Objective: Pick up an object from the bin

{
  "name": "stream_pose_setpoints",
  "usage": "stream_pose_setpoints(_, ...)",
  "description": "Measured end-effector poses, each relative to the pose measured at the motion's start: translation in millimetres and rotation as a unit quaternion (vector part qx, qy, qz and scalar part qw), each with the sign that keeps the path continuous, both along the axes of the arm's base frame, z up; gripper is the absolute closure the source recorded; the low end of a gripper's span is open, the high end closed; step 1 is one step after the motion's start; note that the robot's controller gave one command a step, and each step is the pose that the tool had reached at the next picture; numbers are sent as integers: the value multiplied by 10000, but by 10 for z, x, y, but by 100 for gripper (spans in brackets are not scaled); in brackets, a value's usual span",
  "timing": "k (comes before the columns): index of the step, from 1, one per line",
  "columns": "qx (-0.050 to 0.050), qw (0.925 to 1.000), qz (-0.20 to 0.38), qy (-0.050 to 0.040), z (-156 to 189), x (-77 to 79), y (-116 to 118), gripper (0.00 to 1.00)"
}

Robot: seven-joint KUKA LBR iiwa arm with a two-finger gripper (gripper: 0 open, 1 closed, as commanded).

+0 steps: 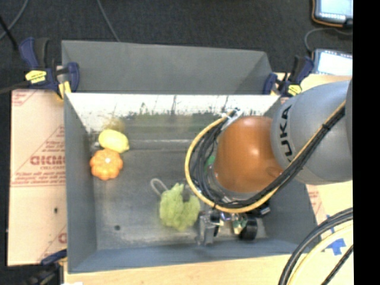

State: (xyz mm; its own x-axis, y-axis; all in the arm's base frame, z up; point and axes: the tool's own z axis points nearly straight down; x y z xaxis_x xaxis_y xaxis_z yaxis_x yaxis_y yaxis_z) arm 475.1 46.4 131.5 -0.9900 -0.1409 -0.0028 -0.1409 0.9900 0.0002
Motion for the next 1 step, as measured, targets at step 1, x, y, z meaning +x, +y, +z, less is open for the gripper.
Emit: stream_pose_setpoints(1, 0, 9859, 1676, -10, 57, 2, -487, 0)
